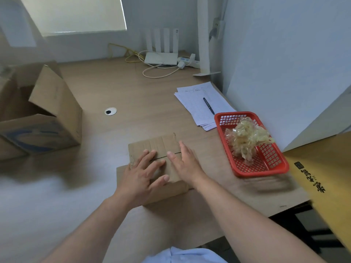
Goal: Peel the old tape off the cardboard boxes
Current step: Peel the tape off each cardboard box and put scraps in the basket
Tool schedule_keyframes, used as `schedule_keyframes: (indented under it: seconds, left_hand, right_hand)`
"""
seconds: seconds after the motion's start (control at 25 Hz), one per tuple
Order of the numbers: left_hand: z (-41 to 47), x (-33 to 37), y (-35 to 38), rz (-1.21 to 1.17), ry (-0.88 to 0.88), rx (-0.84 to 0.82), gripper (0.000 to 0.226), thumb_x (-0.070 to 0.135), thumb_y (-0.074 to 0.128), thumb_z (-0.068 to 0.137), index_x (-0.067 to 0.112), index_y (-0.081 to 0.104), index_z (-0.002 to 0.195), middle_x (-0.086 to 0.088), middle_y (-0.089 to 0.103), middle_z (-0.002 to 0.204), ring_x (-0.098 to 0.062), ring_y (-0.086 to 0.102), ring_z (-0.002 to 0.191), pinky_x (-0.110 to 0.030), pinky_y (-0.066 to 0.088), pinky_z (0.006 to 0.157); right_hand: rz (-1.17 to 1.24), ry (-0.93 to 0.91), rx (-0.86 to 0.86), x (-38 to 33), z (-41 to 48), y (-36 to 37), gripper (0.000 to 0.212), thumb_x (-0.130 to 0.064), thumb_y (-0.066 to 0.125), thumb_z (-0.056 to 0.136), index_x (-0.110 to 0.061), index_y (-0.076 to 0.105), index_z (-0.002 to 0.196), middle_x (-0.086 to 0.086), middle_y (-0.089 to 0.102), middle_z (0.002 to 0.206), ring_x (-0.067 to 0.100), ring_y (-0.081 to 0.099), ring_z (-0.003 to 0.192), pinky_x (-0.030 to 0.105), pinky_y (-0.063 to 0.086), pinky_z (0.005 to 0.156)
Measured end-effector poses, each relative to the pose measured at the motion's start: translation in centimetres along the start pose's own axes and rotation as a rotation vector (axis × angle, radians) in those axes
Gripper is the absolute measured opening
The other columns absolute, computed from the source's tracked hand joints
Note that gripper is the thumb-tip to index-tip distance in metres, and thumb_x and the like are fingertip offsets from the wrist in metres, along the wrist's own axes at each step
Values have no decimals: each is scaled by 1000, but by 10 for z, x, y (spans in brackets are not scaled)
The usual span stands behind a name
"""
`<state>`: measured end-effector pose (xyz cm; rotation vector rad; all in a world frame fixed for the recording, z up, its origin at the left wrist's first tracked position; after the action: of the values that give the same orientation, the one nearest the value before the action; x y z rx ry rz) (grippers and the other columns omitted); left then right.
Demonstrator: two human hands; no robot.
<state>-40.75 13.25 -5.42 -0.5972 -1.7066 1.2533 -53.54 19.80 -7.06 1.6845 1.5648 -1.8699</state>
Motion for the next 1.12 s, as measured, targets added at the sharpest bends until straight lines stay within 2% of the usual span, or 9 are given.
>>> schedule_keyframes:
  seconds: [0.12,0.28,0.52,0.72,0.84,0.96,1.04,1.08,1.12]
  left_hand:
    - [-33,-28,-13,-163,-81,133,78,74,46,80,32,36,145,2,4,161,-15,1,148,-34,13,117]
    - [-71,-80,-16,-465,-359,219,118,54,75,71,26,-5,153,3,-11,161,-10,-3,147,-34,10,120]
    - [-97,-94,4,-787,-453,196,131,41,84,66,24,-14,151,2,12,157,-18,18,142,-45,27,115]
    - [-106,-90,8,-837,-483,188,132,37,86,65,23,-13,152,2,17,156,-18,23,140,-42,27,115]
    - [-106,-91,6,-834,-480,190,126,38,87,63,25,-1,153,-2,21,156,-19,27,140,-43,28,115]
    - [-109,-91,5,-847,-464,212,123,38,87,62,29,4,152,10,20,153,-11,28,137,-38,28,116]
    - [-110,-90,7,-872,-458,215,122,39,87,61,34,3,150,18,19,148,-3,27,132,-29,26,114]
    - [-109,-90,8,-884,-458,217,121,40,86,61,36,4,150,22,19,144,0,27,130,-26,26,112]
    - [-109,-91,11,-887,-460,217,120,42,86,60,37,5,149,24,20,141,0,28,129,-25,27,111]
  right_hand:
    - [47,3,-52,-10,-15,31,73,-41,50,95,-11,15,151,9,21,156,17,18,144,23,14,112]
    - [70,6,-69,-19,-30,56,80,-36,59,91,-13,12,151,4,19,157,13,16,144,17,12,107]
    - [157,31,-37,-13,-50,69,89,-28,69,84,-17,13,152,-2,26,154,6,24,139,17,18,107]
    - [300,99,-80,-7,-41,63,88,-14,72,79,-23,20,150,3,50,125,14,52,112,22,39,92]
    - [251,79,-98,-11,-28,57,83,-27,71,82,-34,23,149,-1,56,101,16,58,101,25,43,90]
    - [201,48,-122,-15,-13,53,75,-47,68,80,-43,29,144,0,56,86,14,59,89,23,41,82]
    - [210,33,-115,-20,-2,54,48,-58,62,79,-42,55,123,0,57,78,16,55,78,21,40,73]
    - [240,32,-86,-22,5,53,27,-57,61,81,-37,65,99,-3,58,72,17,53,72,21,39,68]
    - [276,34,-42,-25,9,52,25,-52,62,84,-29,63,76,-7,53,63,16,47,64,23,36,62]
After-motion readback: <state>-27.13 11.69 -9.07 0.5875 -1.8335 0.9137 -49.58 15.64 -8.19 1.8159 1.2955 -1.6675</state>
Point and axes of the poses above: each hand's wrist, its own z-axis towards the middle knuckle, its own y-axis out of the palm, x = y × z, the point moved 10 cm from there along z, towards the middle knuckle
